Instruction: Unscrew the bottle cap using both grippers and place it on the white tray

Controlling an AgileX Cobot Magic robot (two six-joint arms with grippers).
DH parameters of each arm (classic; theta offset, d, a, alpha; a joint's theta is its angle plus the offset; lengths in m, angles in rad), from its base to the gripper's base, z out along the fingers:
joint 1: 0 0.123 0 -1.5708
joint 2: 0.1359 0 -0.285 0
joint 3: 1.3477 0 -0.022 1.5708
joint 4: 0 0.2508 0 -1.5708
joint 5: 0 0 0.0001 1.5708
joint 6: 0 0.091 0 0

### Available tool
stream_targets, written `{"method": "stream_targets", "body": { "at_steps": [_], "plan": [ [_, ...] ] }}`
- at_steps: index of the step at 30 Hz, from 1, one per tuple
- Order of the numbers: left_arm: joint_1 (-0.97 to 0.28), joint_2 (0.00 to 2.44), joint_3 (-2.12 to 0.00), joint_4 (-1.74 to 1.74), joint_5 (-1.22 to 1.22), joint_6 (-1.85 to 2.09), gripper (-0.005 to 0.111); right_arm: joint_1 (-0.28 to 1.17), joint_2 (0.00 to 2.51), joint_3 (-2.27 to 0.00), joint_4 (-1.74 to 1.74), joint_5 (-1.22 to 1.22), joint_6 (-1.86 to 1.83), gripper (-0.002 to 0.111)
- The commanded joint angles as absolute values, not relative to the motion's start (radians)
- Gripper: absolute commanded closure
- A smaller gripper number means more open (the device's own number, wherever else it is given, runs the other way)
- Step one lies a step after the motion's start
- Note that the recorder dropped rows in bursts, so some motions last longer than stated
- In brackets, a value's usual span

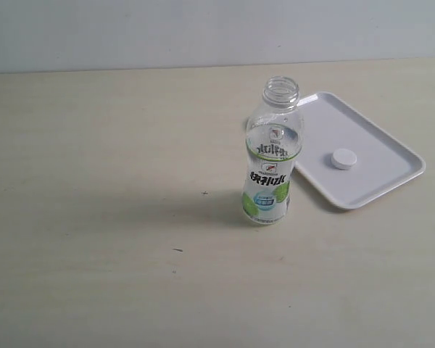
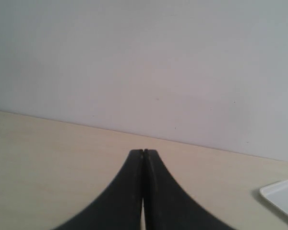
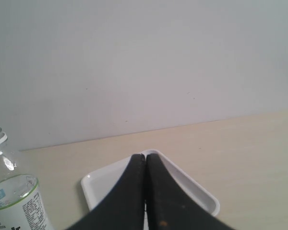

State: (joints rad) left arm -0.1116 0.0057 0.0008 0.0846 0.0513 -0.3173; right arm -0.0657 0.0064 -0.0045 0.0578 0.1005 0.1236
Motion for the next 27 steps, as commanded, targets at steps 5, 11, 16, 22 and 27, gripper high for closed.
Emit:
{"method": "stream_targets", "body": {
  "at_steps": [5, 11, 16, 22, 27],
  "plan": [
    [-0.109, 0.0, 0.0, 0.075, 0.05, -0.311, 0.107, -0.07, 0.0, 0.0, 0.049, 0.088, 0.126, 0.108],
    [-0.109, 0.0, 0.0, 0.075, 0.066, -0.311, 0.107, -0.07, 0.0, 0.0, 0.049, 0.088, 0.126, 0.108],
    [-0.109, 0.0, 0.0, 0.075, 0.081, -0.311, 0.107, -0.07, 0.0, 0.0, 0.049, 0.088, 0.126, 0.108],
    [-0.109, 0.0, 0.0, 0.075, 0.081, -0.311, 0.107, -0.07, 0.0, 0.0, 0.049, 0.088, 0.126, 0.108],
    [-0.109, 0.0, 0.0, 0.075, 0.081, -0.311, 0.107, -0.07, 0.0, 0.0, 0.049, 0.088, 0.126, 0.108]
  ]
}}
